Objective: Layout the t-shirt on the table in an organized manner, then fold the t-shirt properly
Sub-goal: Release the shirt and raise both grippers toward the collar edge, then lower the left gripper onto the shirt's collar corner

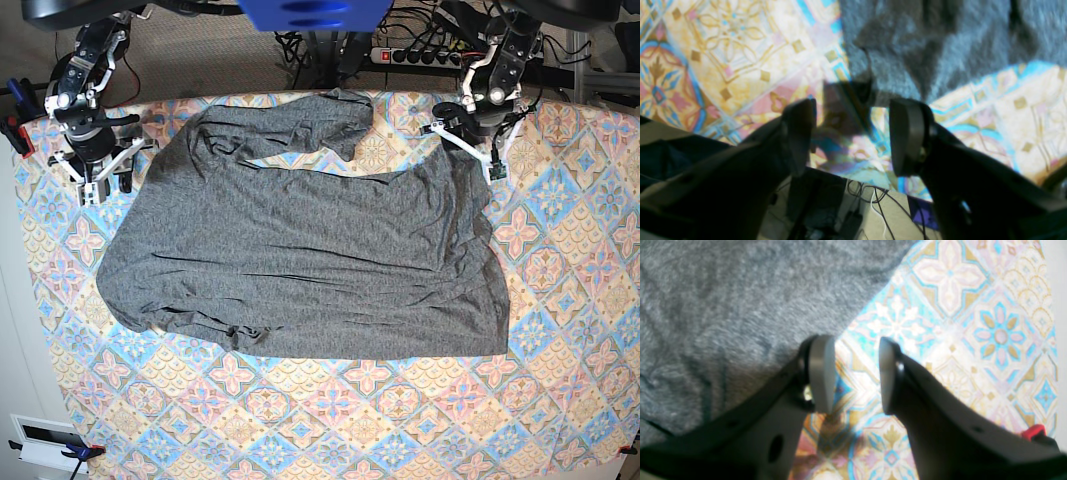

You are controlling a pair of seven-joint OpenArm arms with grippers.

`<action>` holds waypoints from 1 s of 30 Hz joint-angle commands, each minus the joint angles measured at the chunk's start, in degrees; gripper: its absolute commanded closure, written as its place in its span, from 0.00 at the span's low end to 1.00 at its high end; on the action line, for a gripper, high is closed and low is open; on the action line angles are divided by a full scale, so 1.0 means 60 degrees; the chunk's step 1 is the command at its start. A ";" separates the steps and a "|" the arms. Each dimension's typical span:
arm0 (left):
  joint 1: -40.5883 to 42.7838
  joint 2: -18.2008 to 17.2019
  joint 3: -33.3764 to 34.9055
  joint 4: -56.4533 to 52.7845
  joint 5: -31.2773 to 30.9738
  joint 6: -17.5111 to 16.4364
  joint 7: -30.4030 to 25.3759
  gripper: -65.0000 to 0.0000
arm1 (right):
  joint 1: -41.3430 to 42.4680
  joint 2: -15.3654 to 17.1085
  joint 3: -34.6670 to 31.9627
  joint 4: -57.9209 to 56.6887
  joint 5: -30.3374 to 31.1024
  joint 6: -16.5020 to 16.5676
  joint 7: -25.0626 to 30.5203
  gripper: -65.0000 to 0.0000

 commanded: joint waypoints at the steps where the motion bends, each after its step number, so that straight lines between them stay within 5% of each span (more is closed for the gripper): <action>1: -0.0043 -0.0088 -0.0060 0.0159 0.0006 0.0020 -0.0254 0.45 | 0.0047 0.0121 0.0025 0.0166 0.0124 -0.0039 0.0219 0.69; 9: 0.0015 -0.0088 0.0028 0.0188 -0.0038 0.0020 -0.0357 0.52 | 0.0062 0.0121 0.0025 0.0166 0.0124 -0.0039 0.0219 0.69; 19: 0.0220 0.0117 0.0013 0.0423 -0.0038 0.0020 -0.0371 0.40 | 0.0062 0.0121 0.0011 0.0166 0.0110 -0.0039 0.0219 0.69; 26: -0.0249 0.0176 0.0042 0.0071 -0.0023 0.0020 -0.0283 0.20 | 0.0106 0.0121 0.0011 0.0166 0.0110 -0.0039 0.0219 0.69; 30: -0.0263 0.0146 0.0028 -0.0002 0.0006 0.0020 -0.0298 0.24 | 0.0091 0.0121 0.0011 0.0166 0.0110 -0.0039 0.0219 0.69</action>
